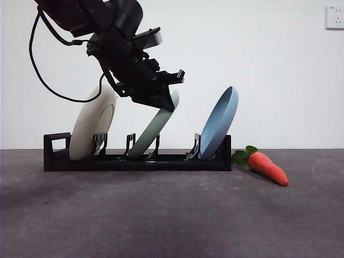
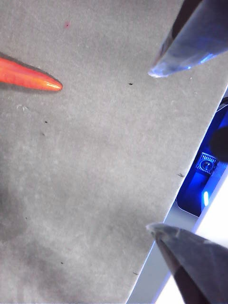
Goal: Take the green plate from the plate rack,put the plate on the table,take the carrot from the table,put the carrot in the plate
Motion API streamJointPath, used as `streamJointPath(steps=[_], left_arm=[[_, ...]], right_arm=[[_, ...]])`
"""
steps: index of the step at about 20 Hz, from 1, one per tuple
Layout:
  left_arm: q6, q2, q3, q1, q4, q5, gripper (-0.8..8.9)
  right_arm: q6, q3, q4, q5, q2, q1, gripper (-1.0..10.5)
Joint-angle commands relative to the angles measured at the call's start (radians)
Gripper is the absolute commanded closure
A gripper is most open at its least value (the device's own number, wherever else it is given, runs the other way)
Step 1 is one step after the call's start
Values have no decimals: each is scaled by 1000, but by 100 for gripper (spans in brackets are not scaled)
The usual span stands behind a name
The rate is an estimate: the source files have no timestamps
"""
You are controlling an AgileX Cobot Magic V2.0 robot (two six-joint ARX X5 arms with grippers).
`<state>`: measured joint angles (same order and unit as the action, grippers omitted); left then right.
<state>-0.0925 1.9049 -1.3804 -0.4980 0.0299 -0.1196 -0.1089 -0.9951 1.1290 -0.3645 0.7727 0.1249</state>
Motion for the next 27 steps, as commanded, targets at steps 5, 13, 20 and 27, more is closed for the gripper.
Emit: streamJointPath(steps=[5,13,20,27], left_arm=[[2,0,-2,13,15,-18,822],[22,-146,-3,20,21,-65,822],[61,-354,-3,-45,-173,-164,822],[-148,-494,-2,-296,-576,187,820]], right_arm=[[6,-5,-5,-1,0,2,351],[7,-5,-5,-1,0,2,351],[7,-5,-5,-2,0,2,351],[10,-5,-5,-3,0,2,351]])
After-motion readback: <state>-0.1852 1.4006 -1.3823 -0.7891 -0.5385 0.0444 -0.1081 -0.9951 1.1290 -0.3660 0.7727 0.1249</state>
